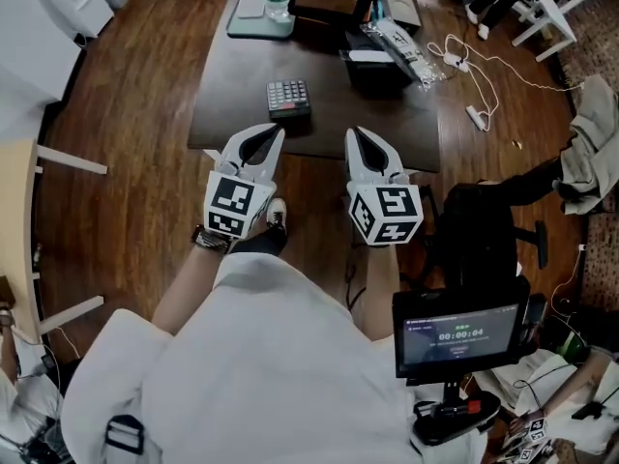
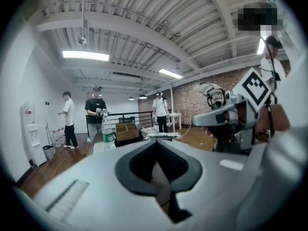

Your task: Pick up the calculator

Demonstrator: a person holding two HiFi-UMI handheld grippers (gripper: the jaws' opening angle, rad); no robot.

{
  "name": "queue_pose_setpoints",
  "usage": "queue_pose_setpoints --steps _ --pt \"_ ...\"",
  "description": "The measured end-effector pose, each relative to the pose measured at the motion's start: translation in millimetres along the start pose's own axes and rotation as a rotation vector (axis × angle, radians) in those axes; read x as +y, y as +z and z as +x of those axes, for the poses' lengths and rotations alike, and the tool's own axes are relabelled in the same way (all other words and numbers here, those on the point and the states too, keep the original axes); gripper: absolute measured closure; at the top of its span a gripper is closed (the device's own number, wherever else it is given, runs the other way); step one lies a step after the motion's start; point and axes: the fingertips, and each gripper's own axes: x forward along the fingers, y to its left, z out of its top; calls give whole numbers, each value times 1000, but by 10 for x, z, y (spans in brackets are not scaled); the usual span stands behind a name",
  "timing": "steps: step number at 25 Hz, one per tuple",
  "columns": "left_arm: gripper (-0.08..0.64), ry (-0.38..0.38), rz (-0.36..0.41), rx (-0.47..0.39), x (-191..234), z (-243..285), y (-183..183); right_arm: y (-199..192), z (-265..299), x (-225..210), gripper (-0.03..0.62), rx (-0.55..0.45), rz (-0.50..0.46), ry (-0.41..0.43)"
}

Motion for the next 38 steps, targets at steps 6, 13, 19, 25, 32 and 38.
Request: queue_pose_setpoints --steps 6,13,19,25,32,38 --pt "554 -23 -7 17 387 462 72 171 524 -245 591 19 -5 -9" --pt "554 -28 -23 36 663 685 58 287 888 -360 591 35 -21 -17" --pt "554 -36 -40 40 908 828 52 313 1165 -371 591 60 -43 -15" --pt "554 -76 3 53 1038 998 78 340 1335 -394 591 71 -70 -26" --pt "554 -82 1 57 1080 1230 116 292 1375 -608 591 106 -84 -65" --pt "541 -9 -116 65 1233 1310 38 237 1571 -598 591 134 44 73"
